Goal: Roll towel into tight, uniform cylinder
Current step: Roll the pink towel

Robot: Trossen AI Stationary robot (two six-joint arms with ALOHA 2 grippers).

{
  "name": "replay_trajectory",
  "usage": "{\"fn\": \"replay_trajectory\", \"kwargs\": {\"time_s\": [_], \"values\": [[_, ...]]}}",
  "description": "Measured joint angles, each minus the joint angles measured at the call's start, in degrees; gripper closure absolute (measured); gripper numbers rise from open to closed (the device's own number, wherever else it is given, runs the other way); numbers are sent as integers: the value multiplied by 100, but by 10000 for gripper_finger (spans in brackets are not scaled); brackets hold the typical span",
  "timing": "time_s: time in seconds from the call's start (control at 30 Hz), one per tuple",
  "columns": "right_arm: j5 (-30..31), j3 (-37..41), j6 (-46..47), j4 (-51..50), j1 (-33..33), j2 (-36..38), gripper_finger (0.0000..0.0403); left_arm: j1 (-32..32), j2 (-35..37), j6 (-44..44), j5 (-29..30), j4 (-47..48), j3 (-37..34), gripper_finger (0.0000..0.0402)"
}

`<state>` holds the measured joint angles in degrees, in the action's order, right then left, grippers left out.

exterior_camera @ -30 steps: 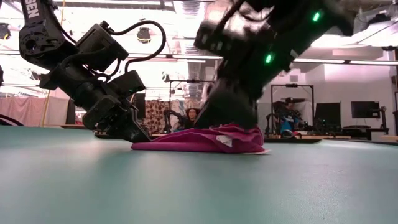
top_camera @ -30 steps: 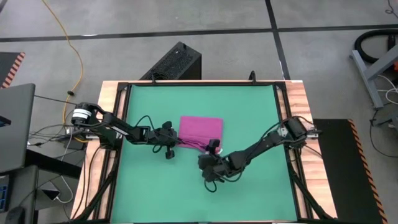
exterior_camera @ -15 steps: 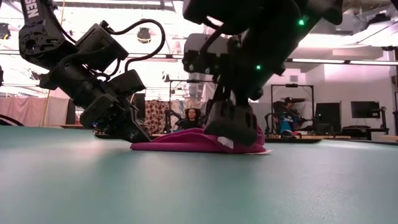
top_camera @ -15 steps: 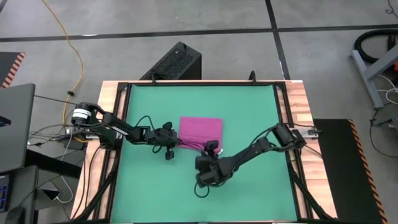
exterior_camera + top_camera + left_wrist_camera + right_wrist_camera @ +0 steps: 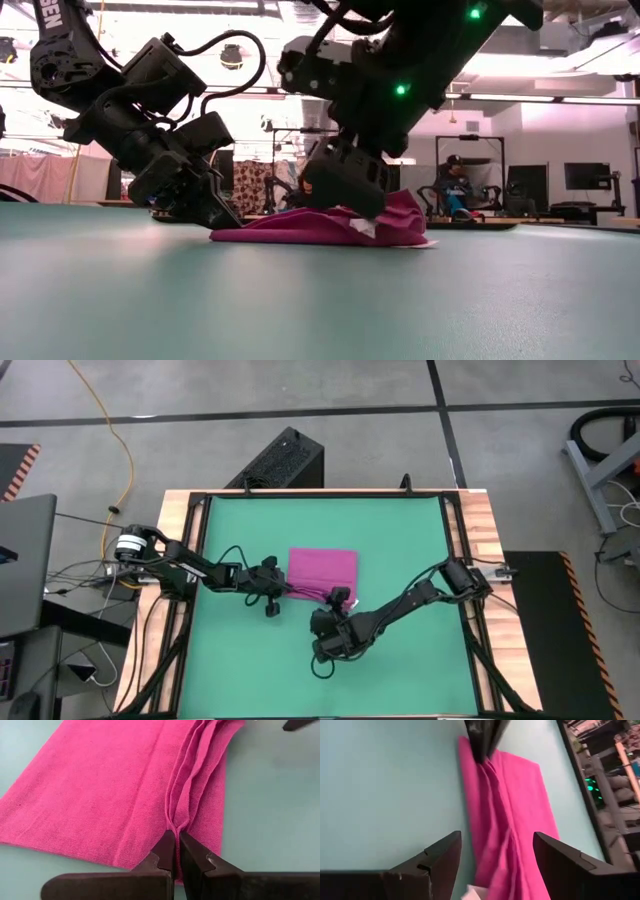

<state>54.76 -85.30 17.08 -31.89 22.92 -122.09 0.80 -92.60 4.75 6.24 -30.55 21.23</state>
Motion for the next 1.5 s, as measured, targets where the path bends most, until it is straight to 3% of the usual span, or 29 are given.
{"fn": "replay_trajectory", "kwargs": {"time_s": [0.37,0.77,1.07,1.23,1.3,1.5], "values": [[-219,318,148,107,-200,-16,134,0,0,0,2,-3,0,401],[-165,256,1030,-1278,-115,100,134,-2,-2,-55,6,7,2,401],[383,-62,1595,-2545,-175,104,134,-2,0,-106,6,12,2,401],[396,-283,1602,-2840,-251,113,134,-2,0,-109,9,15,2,401],[390,-289,1599,-2692,-252,172,134,-2,0,-119,9,14,2,401],[-145,-214,872,-1026,-17,113,134,-2,0,-164,9,11,2,401]]}}
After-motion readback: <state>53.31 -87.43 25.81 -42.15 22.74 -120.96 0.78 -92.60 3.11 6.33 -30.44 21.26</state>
